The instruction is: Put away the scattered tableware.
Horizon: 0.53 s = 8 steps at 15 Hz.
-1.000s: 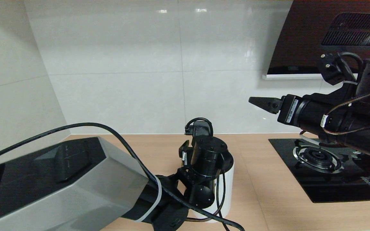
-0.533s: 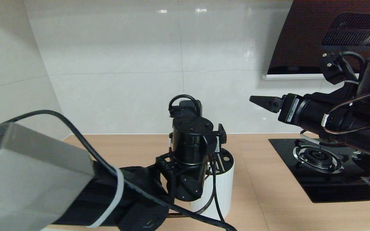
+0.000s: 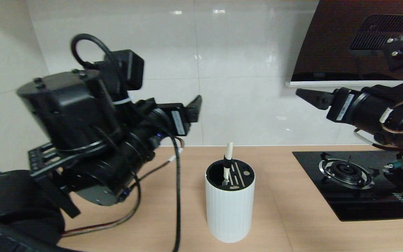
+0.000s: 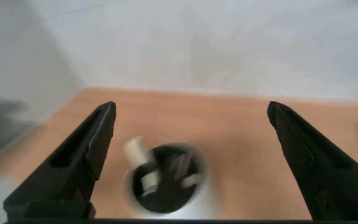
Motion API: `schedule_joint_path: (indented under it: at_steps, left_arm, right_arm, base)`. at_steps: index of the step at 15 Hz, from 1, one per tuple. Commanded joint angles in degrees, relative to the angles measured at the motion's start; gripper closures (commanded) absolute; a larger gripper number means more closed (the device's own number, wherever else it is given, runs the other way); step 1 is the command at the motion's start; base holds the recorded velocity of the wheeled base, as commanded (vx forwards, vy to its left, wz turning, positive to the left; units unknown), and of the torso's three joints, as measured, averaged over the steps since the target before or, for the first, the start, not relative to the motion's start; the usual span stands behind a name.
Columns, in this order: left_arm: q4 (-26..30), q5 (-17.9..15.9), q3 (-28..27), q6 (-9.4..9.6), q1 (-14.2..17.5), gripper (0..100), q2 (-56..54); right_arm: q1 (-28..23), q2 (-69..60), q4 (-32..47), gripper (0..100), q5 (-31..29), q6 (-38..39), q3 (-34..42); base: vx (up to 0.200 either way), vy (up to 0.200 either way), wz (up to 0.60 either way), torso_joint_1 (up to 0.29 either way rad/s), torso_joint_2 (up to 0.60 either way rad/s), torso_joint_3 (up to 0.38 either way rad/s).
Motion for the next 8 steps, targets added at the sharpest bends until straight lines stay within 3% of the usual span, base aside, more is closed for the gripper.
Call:
schedule_joint_path:
  at_steps: [1,4,6,7,8]
  left_arm:
    - [-0.14,-0.82,6.54,0.05,8.61,0,-10.27]
    - [0.21,-0.74,17.79,0.40,13.71,0,-21.17]
    - [1.53,-0.74,23.59,0.93,14.59,0,-31.28]
    - [3.20,-0.91,26.58,3.91,14.59,0,-39.36]
    - [4.52,-1.18,27.81,5.67,14.59,0,-42.70]
  right_arm:
    - [-1.09,-11.95,-1.07,0,-1.20,-4.25,7.08]
    - [-3.72,-28.38,-0.10,0,-1.73,-9.08,18.42]
    - [-8.21,-40.16,5.79,0,-1.64,-9.26,24.48]
    - [-10.05,-46.84,12.38,0,-1.73,-9.52,28.09]
    - [-11.19,-49.56,15.11,0,-1.64,-9.96,28.70]
  base:
    - [0.000,0.000,0.00,0.000,0.00,0.000]
    - [0.000,0.000,0.00,0.000,0.00,0.000]
    - [0.000,0.000,0.00,0.000,0.00,0.000]
    - [0.000,0.000,0.00,0.000,0.00,0.000]
    - [0.000,0.000,0.00,0.000,0.00,0.000]
